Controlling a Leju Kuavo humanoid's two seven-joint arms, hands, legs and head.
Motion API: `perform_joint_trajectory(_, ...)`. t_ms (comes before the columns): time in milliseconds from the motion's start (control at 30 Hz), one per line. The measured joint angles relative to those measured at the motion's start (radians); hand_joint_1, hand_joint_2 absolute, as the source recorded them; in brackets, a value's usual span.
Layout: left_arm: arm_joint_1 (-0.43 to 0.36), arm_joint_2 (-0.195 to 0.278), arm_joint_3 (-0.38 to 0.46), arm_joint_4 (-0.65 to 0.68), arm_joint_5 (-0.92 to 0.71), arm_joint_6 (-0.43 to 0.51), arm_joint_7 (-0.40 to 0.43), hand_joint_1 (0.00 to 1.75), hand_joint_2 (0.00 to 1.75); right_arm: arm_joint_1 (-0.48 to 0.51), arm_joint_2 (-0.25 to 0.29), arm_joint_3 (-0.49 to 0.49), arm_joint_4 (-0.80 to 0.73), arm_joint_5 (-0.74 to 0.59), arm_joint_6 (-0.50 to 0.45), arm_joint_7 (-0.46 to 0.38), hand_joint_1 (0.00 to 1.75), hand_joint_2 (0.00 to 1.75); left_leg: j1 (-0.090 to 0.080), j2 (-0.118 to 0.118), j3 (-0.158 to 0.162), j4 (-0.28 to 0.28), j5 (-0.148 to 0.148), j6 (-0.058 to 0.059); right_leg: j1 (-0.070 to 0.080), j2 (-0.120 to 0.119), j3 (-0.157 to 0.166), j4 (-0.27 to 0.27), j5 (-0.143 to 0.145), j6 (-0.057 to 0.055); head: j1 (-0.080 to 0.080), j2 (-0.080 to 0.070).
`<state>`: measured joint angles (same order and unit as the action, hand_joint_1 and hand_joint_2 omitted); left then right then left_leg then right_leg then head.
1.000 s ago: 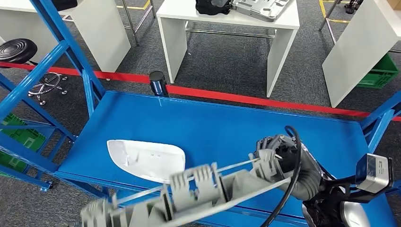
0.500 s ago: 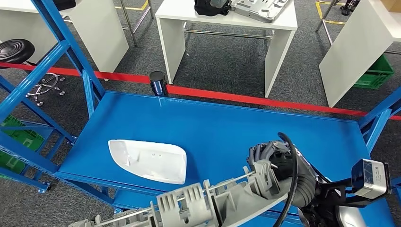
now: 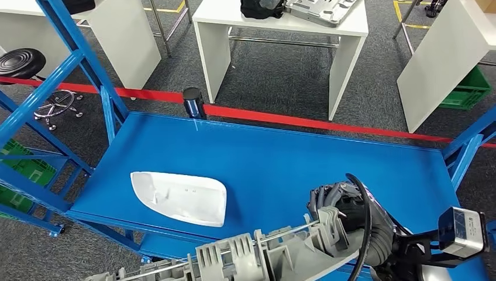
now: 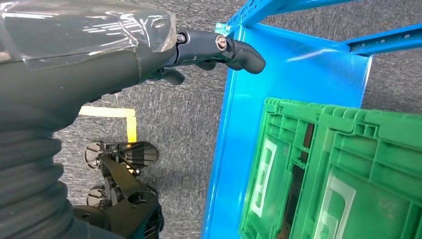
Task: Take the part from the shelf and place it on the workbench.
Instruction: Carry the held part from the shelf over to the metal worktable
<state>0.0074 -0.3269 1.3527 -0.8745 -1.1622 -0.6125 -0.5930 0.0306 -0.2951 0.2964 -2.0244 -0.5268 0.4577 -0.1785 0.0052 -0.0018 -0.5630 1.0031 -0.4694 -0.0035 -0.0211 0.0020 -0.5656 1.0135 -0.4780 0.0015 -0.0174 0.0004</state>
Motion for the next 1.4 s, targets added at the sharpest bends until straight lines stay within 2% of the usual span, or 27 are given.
perform_joint_trajectory(67,0.001,-0.003,0.001,-0.013,-0.003,-0.007,0.004,0.00,1.75,0.003,0.000,0.000,-0.007,0.000,0.001,-0.001,1.75,1.75,0.004,0.000,-0.026,0.056,-0.038,-0.009,-0.003,0.000,0.000,-0.002,0.002,-0.011,-0.001,0.000)
perform_joint_trajectory(133,0.002,-0.007,0.003,-0.026,-0.010,-0.017,0.008,0.00,1.75,0.009,0.000,0.000,-0.014,-0.001,0.001,-0.003,1.75,1.75,0.005,0.000,-0.086,0.187,-0.104,-0.014,0.001,0.000,0.000,-0.001,0.002,-0.019,-0.001,0.000)
perform_joint_trajectory(167,0.003,-0.009,0.004,-0.031,-0.014,-0.022,0.009,0.00,1.75,0.013,0.000,0.000,-0.016,-0.001,0.001,-0.004,1.75,1.75,0.005,0.000,-0.116,0.251,-0.128,-0.015,0.005,0.000,-0.001,-0.001,0.002,-0.020,-0.001,0.000)
perform_joint_trajectory(200,0.005,-0.010,0.004,-0.035,-0.018,-0.025,0.010,0.00,1.75,0.018,0.000,0.000,-0.019,-0.002,0.002,-0.004,1.75,1.75,0.005,0.000,-0.135,0.290,-0.135,-0.013,0.009,0.000,0.000,-0.001,0.001,-0.021,-0.001,0.000)
perform_joint_trajectory(233,0.006,-0.010,0.005,-0.039,-0.021,-0.027,0.010,0.00,1.75,0.023,0.000,-0.001,-0.021,-0.003,0.002,-0.005,1.75,1.75,0.004,0.000,-0.135,0.288,-0.123,-0.008,0.013,0.001,0.000,-0.001,0.001,-0.021,-0.001,0.000)
perform_joint_trajectory(267,0.008,-0.010,0.005,-0.042,-0.024,-0.027,0.010,0.00,1.75,0.028,0.000,-0.001,-0.024,-0.005,0.003,-0.006,1.75,1.75,0.002,0.000,-0.115,0.246,-0.093,-0.001,0.018,0.003,0.002,-0.001,0.001,-0.022,-0.001,0.000)
perform_joint_trajectory(333,0.009,-0.009,0.008,-0.049,-0.030,-0.027,0.013,0.00,1.75,0.031,0.001,-0.001,-0.030,-0.013,0.010,-0.009,1.75,1.75,-0.007,0.001,-0.048,0.107,-0.031,0.026,0.027,0.005,0.005,-0.002,0.000,-0.023,0.000,0.000)
perform_joint_trajectory(367,0.008,-0.009,0.010,-0.055,-0.033,-0.028,0.015,0.00,1.75,0.031,0.003,-0.001,-0.033,-0.019,0.015,-0.011,1.75,1.75,-0.012,0.004,-0.023,0.054,-0.015,0.038,0.029,0.005,0.005,-0.002,-0.001,-0.023,0.002,0.000)
perform_joint_trajectory(433,0.007,-0.011,0.019,-0.070,-0.038,-0.032,0.026,0.00,1.75,0.030,0.008,-0.002,-0.035,-0.032,0.028,-0.013,1.75,1.75,-0.020,0.008,-0.006,0.016,-0.013,0.051,0.029,0.003,0.002,-0.003,0.000,-0.022,0.004,0.000)
perform_joint_trajectory(500,0.008,-0.015,0.028,-0.086,-0.040,-0.038,0.046,0.00,1.75,0.030,0.013,-0.004,-0.040,-0.042,0.038,-0.013,1.75,1.75,-0.017,0.009,0.001,-0.001,-0.005,0.050,0.030,0.001,0.001,-0.003,0.000,-0.018,0.003,0.000)
perform_joint_trajectory(567,0.009,-0.019,0.035,-0.099,-0.036,-0.043,0.064,0.00,1.75,0.031,0.016,-0.009,-0.044,-0.046,0.044,-0.014,1.75,1.75,-0.008,0.011,0.014,-0.023,0.008,0.048,0.031,0.000,-0.017,0.035,-0.022,-0.013,0.005,0.000)
perform_joint_trajectory(667,0.010,-0.022,0.044,-0.109,-0.031,-0.047,0.081,0.00,1.75,0.033,0.019,-0.013,-0.045,-0.046,0.050,-0.015,1.75,1.75,-0.003,0.012,0.016,-0.029,0.018,0.044,0.014,0.000,-0.101,0.214,-0.099,-0.003,0.008,0.000)
perform_joint_trajectory(700,0.010,-0.023,0.046,-0.111,-0.029,-0.047,0.090,0.00,1.75,0.033,0.020,-0.014,-0.045,-0.045,0.052,-0.015,1.75,1.75,-0.002,0.013,0.014,-0.027,0.020,0.043,0.007,0.000,-0.121,0.257,-0.112,0.005,0.008,0.000)
perform_joint_trajectory(733,0.010,-0.024,0.048,-0.112,-0.027,-0.048,0.103,0.00,1.75,0.032,0.022,-0.015,-0.045,-0.043,0.055,-0.015,1.75,1.75,0.000,0.012,0.011,-0.025,0.020,0.041,0.000,-0.001,-0.124,0.265,-0.110,0.016,0.008,0.000)
perform_joint_trajectory(767,0.011,-0.025,0.049,-0.114,-0.024,-0.049,0.117,0.00,1.75,0.031,0.023,-0.018,-0.045,-0.040,0.057,-0.016,1.75,1.75,0.003,0.012,0.009,-0.020,0.019,0.038,-0.008,-0.001,-0.106,0.230,-0.091,0.032,0.008,0.000)
perform_joint_trajectory(800,0.011,-0.026,0.050,-0.116,-0.021,-0.051,0.130,0.00,1.75,0.029,0.025,-0.020,-0.045,-0.038,0.059,-0.016,1.75,1.75,0.007,0.011,0.006,-0.013,0.016,0.032,-0.015,-0.002,-0.072,0.163,-0.063,0.048,0.008,0.000)
perform_joint_trajectory(833,0.011,-0.026,0.052,-0.120,-0.017,-0.053,0.141,0.00,1.75,0.025,0.027,-0.023,-0.045,-0.036,0.061,-0.016,1.75,1.75,0.009,0.010,0.002,-0.005,0.013,0.025,-0.018,-0.002,-0.041,0.103,-0.041,0.058,0.009,0.000)
perform_joint_trajectory(867,0.012,-0.026,0.053,-0.125,-0.013,-0.055,0.150,0.00,1.75,0.022,0.029,-0.025,-0.045,-0.034,0.063,-0.016,1.75,1.75,0.009,0.009,-0.004,0.006,0.010,0.016,-0.020,-0.001,-0.018,0.054,-0.023,0.058,0.009,0.000)
perform_joint_trajectory(900,0.013,-0.026,0.054,-0.131,-0.007,-0.057,0.160,0.00,1.75,0.020,0.032,-0.027,-0.046,-0.031,0.064,-0.015,1.75,1.75,0.008,0.007,-0.011,0.015,0.008,0.008,-0.019,0.001,-0.009,0.032,-0.015,0.051,0.009,0.000)
perform_joint_trajectory(1000,0.023,-0.026,0.053,-0.146,0.023,-0.055,0.196,0.00,1.75,0.015,0.041,-0.034,-0.048,-0.012,0.067,-0.014,1.75,1.75,0.010,0.006,-0.023,0.024,0.011,-0.007,-0.014,0.004,-0.021,0.035,-0.005,0.018,0.008,0.000)
perform_joint_trajectory(1033,0.028,-0.026,0.050,-0.150,0.038,-0.055,0.207,0.00,1.75,0.013,0.044,-0.037,-0.048,-0.003,0.067,-0.014,1.75,1.75,0.012,0.006,-0.028,0.032,0.002,-0.012,-0.014,0.004,-0.026,0.036,0.000,0.009,0.007,0.000)
perform_joint_trajectory(1067,0.033,-0.026,0.046,-0.155,0.053,-0.054,0.215,0.00,1.75,0.012,0.046,-0.040,-0.049,0.007,0.067,-0.014,1.75,1.75,0.014,0.006,-0.038,0.055,-0.022,-0.016,-0.015,0.004,-0.032,0.035,0.005,0.000,0.007,0.000)
perform_joint_trajectory(1133,0.044,-0.026,0.031,-0.164,0.086,-0.056,0.222,0.00,1.75,0.009,0.049,-0.045,-0.051,0.033,0.067,-0.017,1.75,1.75,0.016,0.006,-0.075,0.158,-0.103,-0.021,-0.011,0.003,-0.048,0.035,0.017,-0.015,0.006,0.000)
perform_joint_trajectory(1200,0.056,-0.026,0.008,-0.173,0.115,-0.059,0.225,0.00,1.75,0.005,0.049,-0.051,-0.052,0.061,0.070,-0.027,1.75,1.75,0.015,0.006,-0.107,0.277,-0.171,-0.021,-0.004,0.002,-0.066,0.035,0.030,-0.024,0.006,0.000)
perform_joint_trajectory(1233,0.062,-0.026,-0.004,-0.177,0.126,-0.060,0.226,0.00,1.75,0.003,0.049,-0.053,-0.053,0.073,0.072,-0.033,1.75,1.75,0.015,0.006,-0.104,0.297,-0.181,-0.018,0.001,0.002,-0.075,0.035,0.038,-0.026,0.006,0.000)
perform_joint_trajectory(1333,0.069,-0.026,-0.023,-0.183,0.139,-0.060,0.229,0.00,1.75,0.001,0.049,-0.055,-0.054,0.087,0.075,-0.041,1.75,1.75,0.013,0.006,-0.074,0.277,-0.171,-0.010,0.008,0.002,-0.088,0.035,0.049,-0.027,0.006,0.000)
perform_joint_trajectory(1400,0.069,-0.026,-0.023,-0.183,0.139,-0.060,0.229,0.00,1.75,0.001,0.049,-0.055,-0.054,0.087,0.075,-0.041,1.75,1.75,0.013,0.006,-0.074,0.277,-0.171,-0.010,0.008,0.002,-0.088,0.035,0.049,-0.027,0.006,0.000)
